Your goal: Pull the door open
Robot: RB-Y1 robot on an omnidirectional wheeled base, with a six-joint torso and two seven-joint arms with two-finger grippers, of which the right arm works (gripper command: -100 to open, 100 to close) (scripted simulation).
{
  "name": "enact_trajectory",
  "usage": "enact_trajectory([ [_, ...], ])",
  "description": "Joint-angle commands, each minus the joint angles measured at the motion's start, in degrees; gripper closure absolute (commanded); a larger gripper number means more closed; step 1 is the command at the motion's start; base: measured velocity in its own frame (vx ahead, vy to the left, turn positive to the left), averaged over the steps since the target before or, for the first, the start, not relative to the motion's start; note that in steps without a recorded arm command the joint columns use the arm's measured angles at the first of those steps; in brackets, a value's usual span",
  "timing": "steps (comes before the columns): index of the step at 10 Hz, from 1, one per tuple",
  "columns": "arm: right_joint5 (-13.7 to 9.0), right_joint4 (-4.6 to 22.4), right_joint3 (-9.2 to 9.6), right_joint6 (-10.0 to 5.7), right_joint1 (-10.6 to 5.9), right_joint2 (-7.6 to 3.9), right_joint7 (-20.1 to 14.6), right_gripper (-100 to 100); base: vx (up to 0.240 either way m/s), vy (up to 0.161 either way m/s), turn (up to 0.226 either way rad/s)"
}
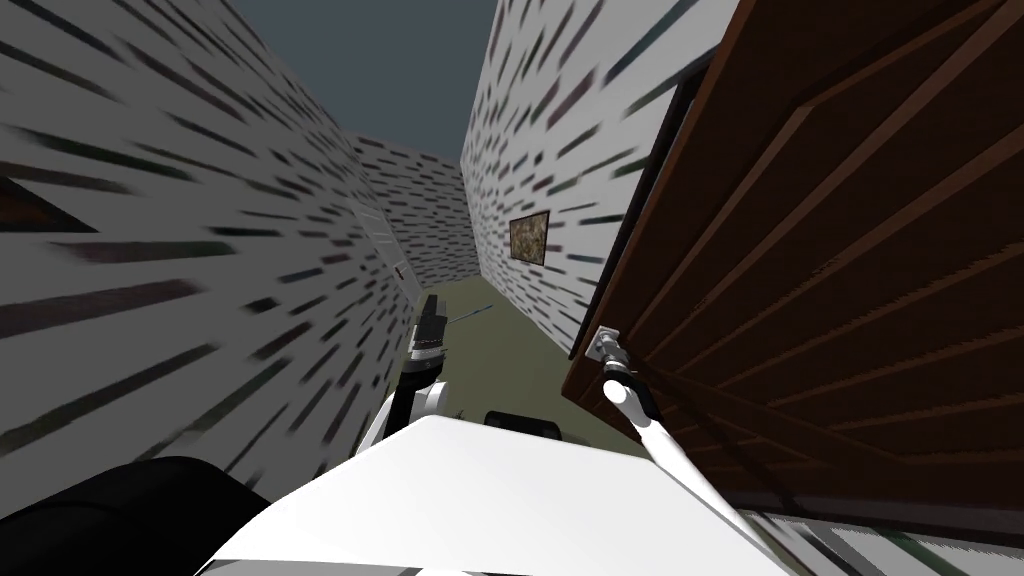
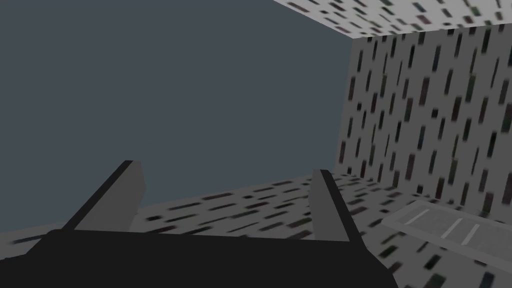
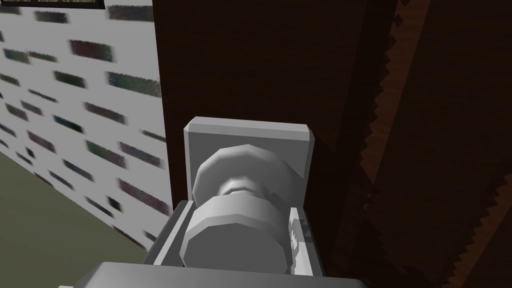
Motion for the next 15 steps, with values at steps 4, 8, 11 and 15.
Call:
enact_trajectory([
  [4,0.2,-1.02,1.92,0.04,0.96,-1.31,-1.63,100,-0.166,-0.019,0.086],
  [8,0.47,-2.7,4.42,-0.22,2.12,-3.42,-3.86,100,-0.222,-0.039,0.13],
  [11,0.63,-3.66,5.86,-0.36,2.79,-4.63,-5.13,100,-0.207,-0.037,0.089],
  [15,0.77,-4.49,7.43,-0.6,3.7,-5.91,-6.35,100,-0.164,-0.031,0.102],
])
